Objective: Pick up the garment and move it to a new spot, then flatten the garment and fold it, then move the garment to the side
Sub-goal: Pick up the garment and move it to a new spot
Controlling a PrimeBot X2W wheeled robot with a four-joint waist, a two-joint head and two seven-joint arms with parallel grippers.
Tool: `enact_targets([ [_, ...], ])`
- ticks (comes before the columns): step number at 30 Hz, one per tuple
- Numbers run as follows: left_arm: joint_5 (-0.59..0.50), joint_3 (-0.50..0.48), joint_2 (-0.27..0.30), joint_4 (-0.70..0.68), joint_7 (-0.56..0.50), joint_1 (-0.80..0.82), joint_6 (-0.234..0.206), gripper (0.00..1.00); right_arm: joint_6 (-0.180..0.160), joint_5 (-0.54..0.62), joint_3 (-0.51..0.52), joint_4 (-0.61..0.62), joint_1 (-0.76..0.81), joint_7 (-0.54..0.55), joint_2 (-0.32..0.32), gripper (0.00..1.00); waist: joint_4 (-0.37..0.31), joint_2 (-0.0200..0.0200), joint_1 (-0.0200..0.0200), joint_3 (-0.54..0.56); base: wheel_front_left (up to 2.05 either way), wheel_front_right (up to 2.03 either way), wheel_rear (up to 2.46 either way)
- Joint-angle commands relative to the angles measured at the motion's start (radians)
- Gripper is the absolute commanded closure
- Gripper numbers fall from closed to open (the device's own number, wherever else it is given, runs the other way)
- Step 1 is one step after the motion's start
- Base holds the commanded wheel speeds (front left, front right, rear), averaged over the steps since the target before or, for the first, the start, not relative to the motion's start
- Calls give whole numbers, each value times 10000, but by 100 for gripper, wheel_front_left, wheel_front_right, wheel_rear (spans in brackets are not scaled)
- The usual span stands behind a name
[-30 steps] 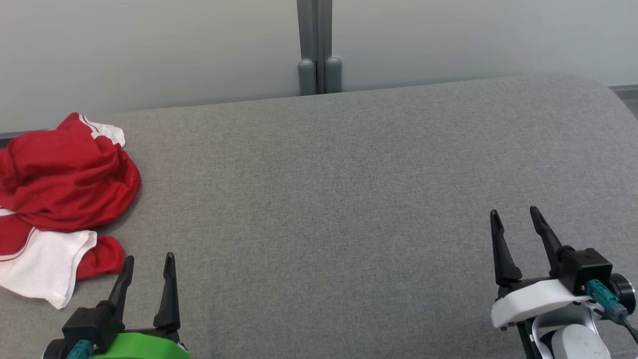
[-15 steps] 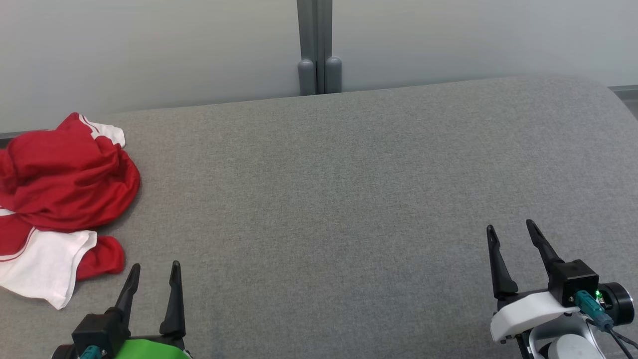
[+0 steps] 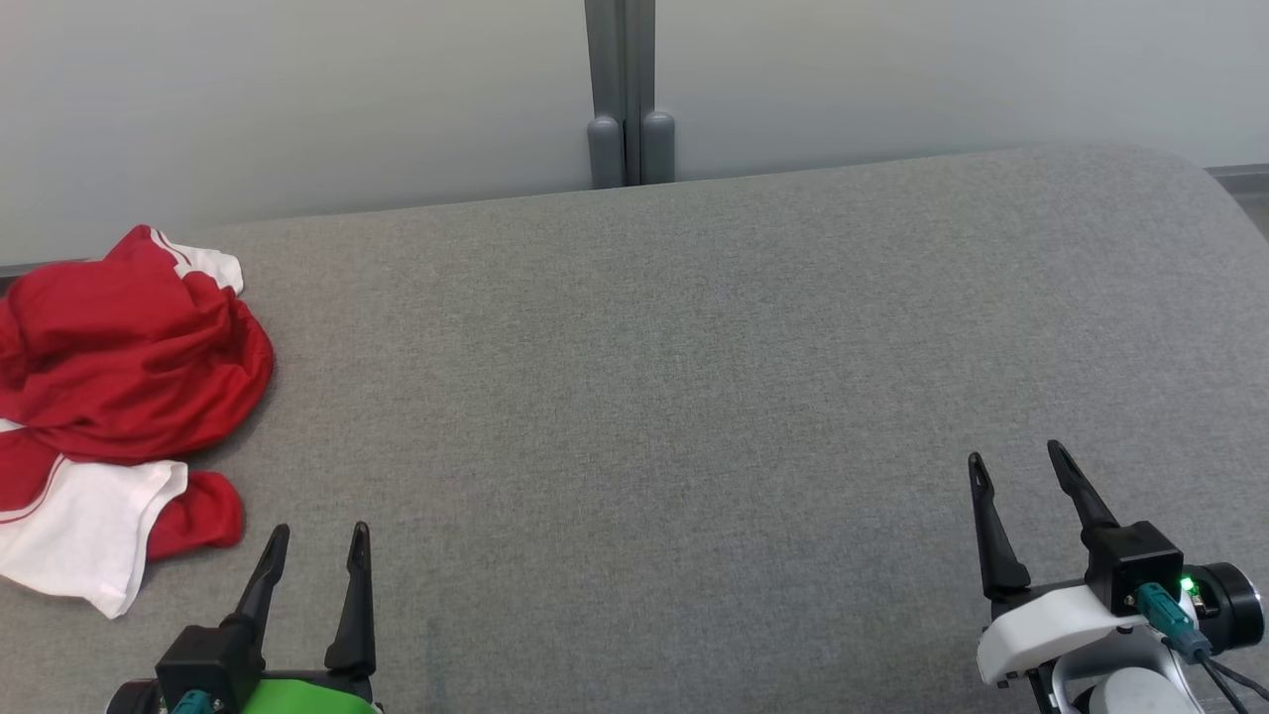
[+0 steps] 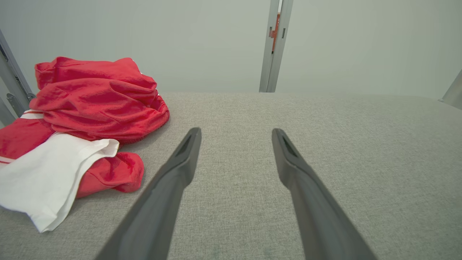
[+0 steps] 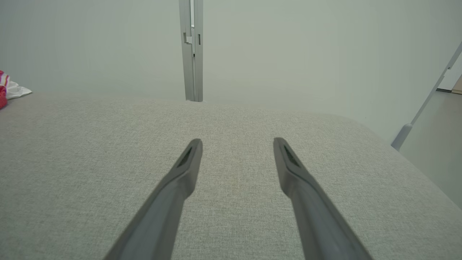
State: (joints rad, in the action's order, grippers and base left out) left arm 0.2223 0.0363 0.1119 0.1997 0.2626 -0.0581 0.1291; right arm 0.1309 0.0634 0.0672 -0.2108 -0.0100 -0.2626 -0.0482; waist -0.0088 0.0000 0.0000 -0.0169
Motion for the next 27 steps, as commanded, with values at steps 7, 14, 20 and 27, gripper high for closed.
enact_targets([
  [7, -59, 47, 82, 52, 34, -75, 29, 0, -3, -37, -3, 13, 96, -34, -38, 0, 51, 0, 0, 10, 0, 0, 0],
  [14, -94, 73, 78, 69, 32, -53, 29, 0, -1, 2, 7, 27, 77, -34, -38, 0, 165, 0, 0, 25, 0, 0, 0],
  [20, -104, 171, 61, 116, 31, 37, 29, 0, -3, 1, 34, 55, 255, -32, -36, 0, 665, 0, 0, 103, 0, 0, 0],
  [27, -129, 210, -6, 180, 21, -1, 28, 0, -3, -106, -34, 5, 448, -32, -35, 0, 2271, 0, 0, 242, 0, 0, 0],
])
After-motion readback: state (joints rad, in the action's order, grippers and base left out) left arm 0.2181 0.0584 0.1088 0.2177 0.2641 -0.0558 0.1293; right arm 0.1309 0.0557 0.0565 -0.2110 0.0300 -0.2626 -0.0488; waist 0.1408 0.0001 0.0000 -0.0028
